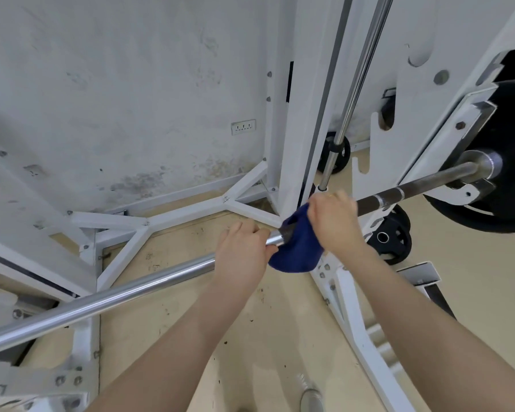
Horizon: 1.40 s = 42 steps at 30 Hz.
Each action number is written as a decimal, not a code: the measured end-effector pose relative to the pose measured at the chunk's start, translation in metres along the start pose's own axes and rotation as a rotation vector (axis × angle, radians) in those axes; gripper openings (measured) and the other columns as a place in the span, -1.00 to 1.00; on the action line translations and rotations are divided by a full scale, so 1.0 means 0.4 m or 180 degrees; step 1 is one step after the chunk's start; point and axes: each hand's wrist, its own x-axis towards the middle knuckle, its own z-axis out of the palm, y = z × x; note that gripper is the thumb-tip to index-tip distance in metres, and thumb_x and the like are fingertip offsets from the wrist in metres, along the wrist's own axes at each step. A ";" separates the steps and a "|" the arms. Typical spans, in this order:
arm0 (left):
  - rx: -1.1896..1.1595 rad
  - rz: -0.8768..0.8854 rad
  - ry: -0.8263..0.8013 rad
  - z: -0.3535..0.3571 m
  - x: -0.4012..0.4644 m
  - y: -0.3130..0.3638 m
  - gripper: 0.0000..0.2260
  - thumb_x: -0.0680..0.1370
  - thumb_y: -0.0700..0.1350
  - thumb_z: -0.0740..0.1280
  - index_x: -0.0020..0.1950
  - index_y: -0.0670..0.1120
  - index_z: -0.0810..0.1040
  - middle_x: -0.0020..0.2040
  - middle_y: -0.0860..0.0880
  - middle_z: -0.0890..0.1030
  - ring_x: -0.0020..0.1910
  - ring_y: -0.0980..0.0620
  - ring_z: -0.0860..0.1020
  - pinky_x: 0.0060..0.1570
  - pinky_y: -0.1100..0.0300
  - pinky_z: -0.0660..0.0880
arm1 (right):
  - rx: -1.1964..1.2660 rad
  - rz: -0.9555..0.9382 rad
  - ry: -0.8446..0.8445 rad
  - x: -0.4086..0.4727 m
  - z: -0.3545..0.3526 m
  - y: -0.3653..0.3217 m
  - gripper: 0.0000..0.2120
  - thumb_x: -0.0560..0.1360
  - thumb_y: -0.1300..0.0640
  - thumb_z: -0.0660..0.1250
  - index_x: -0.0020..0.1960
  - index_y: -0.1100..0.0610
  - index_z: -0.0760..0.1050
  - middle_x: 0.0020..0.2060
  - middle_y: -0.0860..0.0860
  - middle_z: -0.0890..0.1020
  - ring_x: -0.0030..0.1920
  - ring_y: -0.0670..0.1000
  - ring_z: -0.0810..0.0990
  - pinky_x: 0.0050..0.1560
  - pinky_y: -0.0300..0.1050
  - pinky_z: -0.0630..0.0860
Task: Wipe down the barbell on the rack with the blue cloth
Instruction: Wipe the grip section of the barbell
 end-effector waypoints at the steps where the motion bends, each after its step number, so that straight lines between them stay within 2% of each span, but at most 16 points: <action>1: 0.0010 0.0006 -0.0003 0.000 0.000 0.000 -0.73 0.54 -0.02 0.21 0.10 -0.12 0.59 -0.02 -0.10 0.54 0.01 -0.12 0.42 -0.13 0.17 0.15 | 0.0181 0.0417 0.0119 0.005 -0.008 0.005 -0.78 0.56 0.24 0.09 -0.12 0.21 0.50 -0.25 0.09 0.51 -0.05 0.16 0.45 -0.16 -0.06 0.19; 3: -0.0033 0.0006 -0.0002 -0.001 -0.002 0.004 -0.77 0.54 -0.04 0.27 0.07 -0.14 0.59 -0.02 -0.12 0.55 0.02 -0.14 0.43 -0.12 0.16 0.17 | 0.0178 0.0598 0.0229 -0.018 -0.006 -0.040 -0.79 0.57 0.19 0.11 -0.09 0.19 0.51 -0.18 0.09 0.55 -0.02 0.17 0.45 -0.15 -0.06 0.21; 7: 0.0032 -0.0054 -0.0038 -0.006 -0.003 0.007 -0.79 0.55 -0.07 0.23 0.05 -0.14 0.57 0.00 -0.10 0.54 0.04 -0.12 0.43 -0.12 0.17 0.20 | 0.0308 -0.0657 0.0429 -0.095 0.044 -0.128 -0.70 0.52 0.04 0.08 -0.23 0.11 0.52 -0.28 -0.01 0.58 -0.12 0.10 0.52 -0.08 -0.11 0.18; 10: 0.0058 -0.0066 -0.0173 -0.013 -0.002 0.011 -0.74 0.57 -0.01 0.19 0.14 -0.09 0.55 0.06 -0.06 0.51 0.06 -0.08 0.40 -0.13 0.20 0.19 | -0.0257 -0.0516 0.0695 -0.050 0.026 -0.027 -0.66 0.50 0.08 0.04 -0.28 0.13 0.53 -0.33 0.02 0.60 -0.18 0.13 0.52 -0.03 -0.07 0.18; 13: 0.0100 -0.0205 -0.0204 -0.016 -0.008 0.022 -0.77 0.58 0.00 0.19 0.14 -0.05 0.51 0.03 -0.03 0.49 0.01 -0.03 0.40 -0.15 0.22 0.24 | -0.0425 0.0068 0.0313 -0.017 -0.012 0.043 -0.71 0.53 0.11 0.06 -0.19 0.18 0.51 -0.23 0.09 0.60 -0.10 0.17 0.47 0.01 0.03 0.28; 16: -0.0099 -0.0502 -0.0157 -0.032 0.003 0.062 -0.78 0.56 -0.07 0.21 0.17 -0.07 0.50 0.09 -0.04 0.52 0.06 -0.04 0.42 -0.03 0.19 0.32 | -0.0480 -0.0228 -0.0207 -0.019 -0.001 0.006 -0.85 0.55 0.09 0.15 -0.03 0.11 0.47 -0.09 0.01 0.54 0.03 0.13 0.41 0.04 -0.05 0.24; 19: -0.0400 -0.0459 0.0037 -0.048 0.023 0.136 -0.70 0.54 -0.11 0.24 0.28 -0.06 0.44 0.23 -0.01 0.48 0.22 -0.03 0.36 0.17 0.20 0.25 | -0.0395 -0.0922 0.0029 -0.038 -0.004 -0.010 -0.82 0.51 0.13 0.23 -0.25 0.12 0.50 -0.31 0.00 0.60 -0.11 0.13 0.52 -0.06 -0.09 0.18; 23: -0.0546 -0.0299 0.0006 -0.040 0.052 0.198 -0.66 0.55 -0.16 0.21 0.33 -0.07 0.41 0.28 -0.01 0.46 0.26 -0.02 0.35 0.24 0.18 0.25 | -0.0851 -0.0647 0.0546 0.025 -0.027 0.133 -0.75 0.46 0.21 0.18 -0.36 0.18 0.50 -0.45 0.07 0.57 -0.23 0.15 0.51 -0.10 -0.02 0.25; 25: -0.0744 -0.0370 -0.0049 -0.021 0.057 0.215 -0.67 0.56 -0.18 0.21 0.32 -0.09 0.42 0.25 -0.03 0.48 0.21 -0.03 0.39 0.20 0.18 0.30 | -0.0753 -0.0224 0.0414 0.038 -0.049 0.179 -0.67 0.47 0.22 0.05 -0.32 0.22 0.52 -0.41 0.13 0.58 -0.21 0.18 0.51 -0.12 0.02 0.37; 27: -0.0991 -0.0519 0.0019 0.006 0.066 0.236 -0.70 0.56 -0.22 0.20 0.29 -0.11 0.45 0.21 -0.05 0.51 0.16 -0.04 0.42 0.14 0.23 0.30 | -0.0565 -0.0176 0.0339 0.039 -0.041 0.175 -0.76 0.49 0.22 0.17 -0.30 0.23 0.52 -0.37 0.15 0.59 -0.22 0.19 0.52 -0.15 0.02 0.41; 29: -0.0970 -0.0643 0.0131 0.036 0.083 0.264 -0.69 0.55 -0.27 0.18 0.28 -0.11 0.46 0.21 -0.07 0.52 0.17 -0.06 0.42 0.11 0.26 0.26 | -0.0436 -0.0724 0.0442 0.032 -0.011 0.170 -0.86 0.42 0.20 0.35 -0.31 0.19 0.50 -0.37 0.10 0.59 -0.26 0.16 0.53 -0.19 -0.04 0.42; 31: -0.0897 -0.0690 0.0196 0.060 0.100 0.289 -0.68 0.54 -0.28 0.18 0.28 -0.12 0.46 0.22 -0.07 0.51 0.20 -0.06 0.40 0.14 0.27 0.22 | -0.0671 -0.1250 0.0524 0.058 -0.018 0.218 -0.84 0.43 0.16 0.25 -0.31 0.16 0.50 -0.37 0.06 0.59 -0.27 0.13 0.53 -0.19 -0.07 0.39; 36: -0.0615 -0.0595 0.0332 0.099 0.127 0.330 -0.71 0.55 -0.19 0.23 0.26 -0.06 0.50 0.21 -0.01 0.53 0.20 -0.09 0.41 0.19 0.11 0.28 | -0.1039 -0.0181 0.0255 0.144 -0.072 0.443 -0.83 0.57 0.18 0.16 -0.05 0.22 0.51 -0.11 0.15 0.60 -0.04 0.19 0.47 -0.05 0.04 0.31; 38: -0.0363 -0.0650 0.0266 0.116 0.138 0.349 -0.71 0.56 -0.10 0.24 0.29 0.01 0.48 0.23 0.06 0.51 0.24 -0.06 0.39 0.20 0.07 0.24 | -0.0862 -0.0184 0.0161 0.145 -0.063 0.429 -0.86 0.56 0.16 0.19 0.03 0.18 0.48 -0.04 0.10 0.58 0.03 0.15 0.44 0.02 0.01 0.32; 40: -0.0174 -0.0659 0.0236 0.127 0.148 0.378 -0.72 0.50 -0.08 0.35 0.22 0.01 0.54 0.14 0.04 0.57 0.16 -0.10 0.47 0.14 -0.01 0.28 | -0.0392 -0.0489 0.0002 0.119 -0.040 0.374 -0.88 0.53 0.12 0.23 0.01 0.13 0.49 -0.05 0.03 0.57 0.04 0.11 0.44 0.06 -0.03 0.31; 42: 0.0054 -0.0605 0.0324 0.149 0.159 0.396 -0.70 0.35 -0.10 0.50 0.07 -0.02 0.62 -0.03 -0.01 0.64 -0.04 -0.15 0.57 -0.01 -0.07 0.41 | 0.0093 -0.0797 0.0088 0.103 -0.021 0.362 -0.79 0.53 0.03 0.14 -0.05 0.08 0.52 -0.09 -0.02 0.58 0.01 0.09 0.47 0.05 -0.07 0.27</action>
